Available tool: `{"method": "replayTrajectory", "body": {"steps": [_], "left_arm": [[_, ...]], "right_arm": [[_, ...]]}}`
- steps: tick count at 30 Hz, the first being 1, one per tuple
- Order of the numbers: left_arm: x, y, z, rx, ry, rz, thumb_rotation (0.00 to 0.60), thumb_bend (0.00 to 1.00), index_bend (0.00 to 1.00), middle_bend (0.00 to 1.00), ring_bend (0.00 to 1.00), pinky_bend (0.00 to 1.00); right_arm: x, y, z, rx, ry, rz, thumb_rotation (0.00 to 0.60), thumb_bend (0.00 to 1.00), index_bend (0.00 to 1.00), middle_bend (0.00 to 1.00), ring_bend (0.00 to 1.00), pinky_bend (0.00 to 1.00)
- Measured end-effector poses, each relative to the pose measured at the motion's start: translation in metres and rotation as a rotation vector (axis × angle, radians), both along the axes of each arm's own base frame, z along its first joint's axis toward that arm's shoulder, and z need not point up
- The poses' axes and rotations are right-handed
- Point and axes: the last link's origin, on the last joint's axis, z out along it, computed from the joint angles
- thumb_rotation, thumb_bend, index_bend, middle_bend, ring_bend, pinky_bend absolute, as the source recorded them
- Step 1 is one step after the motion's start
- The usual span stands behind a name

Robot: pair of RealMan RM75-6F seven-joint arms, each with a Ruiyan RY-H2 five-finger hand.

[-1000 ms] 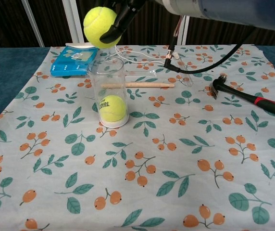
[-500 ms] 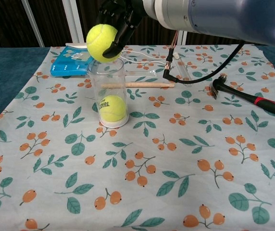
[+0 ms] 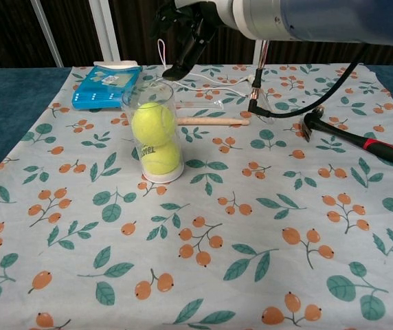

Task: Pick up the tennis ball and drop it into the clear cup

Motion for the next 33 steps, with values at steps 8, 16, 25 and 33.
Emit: {"method": "replayTrajectory", "body": {"steps": [8,16,25,33], "left_arm": [[0.0,0.0,-0.001,-0.002,0.003,-0.002,0.6,0.02,0.14,0.0,0.0,0.0],[0.001,0.0,0.0,0.004,0.001,-0.002,0.6,0.02,0.14,0.0,0.0,0.0],[0.002,0.001,-0.005,-0.002,0.01,-0.01,0.6,0.02,0.11,0.0,0.0,0.0],[0.003,0.001,-0.005,0.008,0.008,-0.017,0.6,0.02,0.09,0.0,0.0,0.0]], "right_arm": [[-0.014,-0.009,0.036,-0.098,-0.015,-0.008,0.6,0.39,0.17,0.06,0.11,0.0],[-0.062,-0.016,0.104,-0.292,0.043,-0.059,0.6,0.39,0.16,0.06,0.11,0.0],[-0.141,0.013,0.165,-0.44,0.119,-0.078,0.6,0.39,0.13,0.06,0.11,0.0],[-0.213,0.082,0.181,-0.515,0.176,-0.012,0.6,0.39,0.13,0.06,0.11,0.0]]}}
